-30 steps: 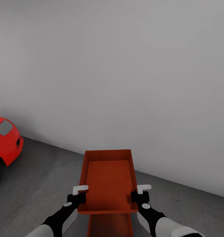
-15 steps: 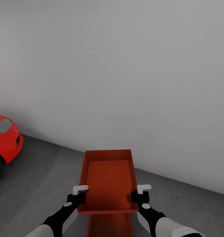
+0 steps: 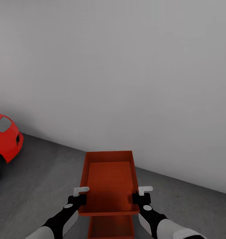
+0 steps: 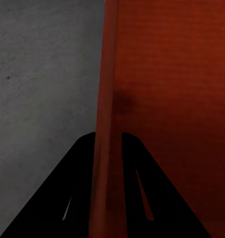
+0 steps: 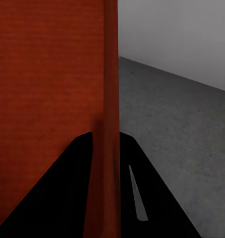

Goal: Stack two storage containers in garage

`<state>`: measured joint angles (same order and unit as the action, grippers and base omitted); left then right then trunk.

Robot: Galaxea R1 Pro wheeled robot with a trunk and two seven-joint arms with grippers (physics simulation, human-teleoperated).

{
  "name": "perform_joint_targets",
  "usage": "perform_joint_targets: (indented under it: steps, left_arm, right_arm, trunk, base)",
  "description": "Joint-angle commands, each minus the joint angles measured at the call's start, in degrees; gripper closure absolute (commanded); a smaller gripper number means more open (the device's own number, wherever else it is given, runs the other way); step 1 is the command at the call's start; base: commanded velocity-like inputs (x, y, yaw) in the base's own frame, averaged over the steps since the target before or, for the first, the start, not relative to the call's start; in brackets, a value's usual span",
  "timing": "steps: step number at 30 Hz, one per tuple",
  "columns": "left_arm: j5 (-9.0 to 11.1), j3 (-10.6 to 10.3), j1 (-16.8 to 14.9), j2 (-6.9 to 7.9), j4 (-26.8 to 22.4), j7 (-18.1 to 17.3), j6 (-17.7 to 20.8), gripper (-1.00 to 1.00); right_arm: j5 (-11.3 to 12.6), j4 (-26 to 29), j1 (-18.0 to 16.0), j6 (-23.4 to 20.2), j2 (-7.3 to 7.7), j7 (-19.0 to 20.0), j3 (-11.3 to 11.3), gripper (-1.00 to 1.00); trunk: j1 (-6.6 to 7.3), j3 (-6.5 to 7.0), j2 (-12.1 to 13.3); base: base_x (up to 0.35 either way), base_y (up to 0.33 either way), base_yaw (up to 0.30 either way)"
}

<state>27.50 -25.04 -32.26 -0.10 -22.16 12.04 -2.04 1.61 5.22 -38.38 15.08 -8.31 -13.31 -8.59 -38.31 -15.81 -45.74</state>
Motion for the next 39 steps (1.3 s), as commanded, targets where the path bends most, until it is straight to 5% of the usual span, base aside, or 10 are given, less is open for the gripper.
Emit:
perform_joint_targets:
  steps: [1,39]
  left_arm:
    - [-0.6,0.8,-0.1,-0.25,-0.2,2.2,-0.2,1.0]
    - [-0.7,0.8,-0.1,-0.25,-0.2,2.2,-0.2,1.0]
  right_arm:
    - [1.2,-0.2,0.0,0.4,0.01,-1.1,2.2,1.0]
    - [1.2,-0.2,0.0,0.4,0.14,-1.1,2.2,1.0]
  trunk:
    - [-0.01,-0.17,-0.1]
    - [-0.01,-3.62,-0.1]
  base:
    - [0.0,0.0,0.0]
    - [0.0,0.0,0.0]
